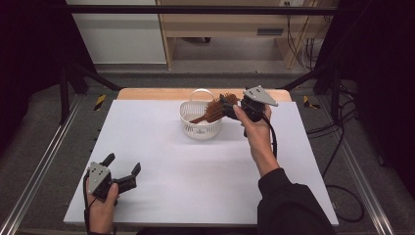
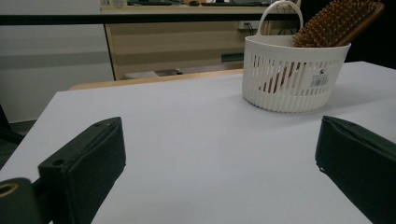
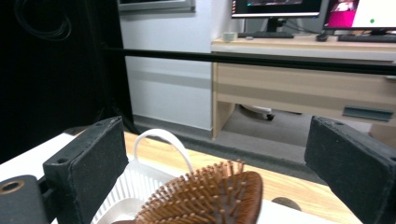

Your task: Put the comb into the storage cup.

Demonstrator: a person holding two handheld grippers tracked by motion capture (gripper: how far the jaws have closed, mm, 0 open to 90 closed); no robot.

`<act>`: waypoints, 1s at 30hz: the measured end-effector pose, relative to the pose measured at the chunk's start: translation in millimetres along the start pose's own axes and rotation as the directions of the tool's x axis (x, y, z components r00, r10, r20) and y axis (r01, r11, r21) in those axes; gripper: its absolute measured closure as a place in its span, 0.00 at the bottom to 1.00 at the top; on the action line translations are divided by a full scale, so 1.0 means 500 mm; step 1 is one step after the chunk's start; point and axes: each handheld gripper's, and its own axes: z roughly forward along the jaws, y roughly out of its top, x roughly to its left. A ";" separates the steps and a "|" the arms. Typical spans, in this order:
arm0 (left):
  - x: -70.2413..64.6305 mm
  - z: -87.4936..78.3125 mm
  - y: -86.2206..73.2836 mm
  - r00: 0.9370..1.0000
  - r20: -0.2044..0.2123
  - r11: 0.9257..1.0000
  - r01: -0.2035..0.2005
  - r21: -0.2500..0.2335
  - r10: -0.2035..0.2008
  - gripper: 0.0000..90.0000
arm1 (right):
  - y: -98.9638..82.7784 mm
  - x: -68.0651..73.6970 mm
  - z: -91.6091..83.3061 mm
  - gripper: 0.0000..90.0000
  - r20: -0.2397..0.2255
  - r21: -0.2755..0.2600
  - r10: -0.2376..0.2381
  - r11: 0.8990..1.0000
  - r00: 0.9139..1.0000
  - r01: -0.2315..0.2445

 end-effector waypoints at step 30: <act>0.001 -0.007 0.001 1.000 0.016 1.000 0.021 -0.005 -0.021 0.02 | 0.034 0.035 -0.030 0.05 -0.117 -0.015 -0.013 1.000 0.993 0.012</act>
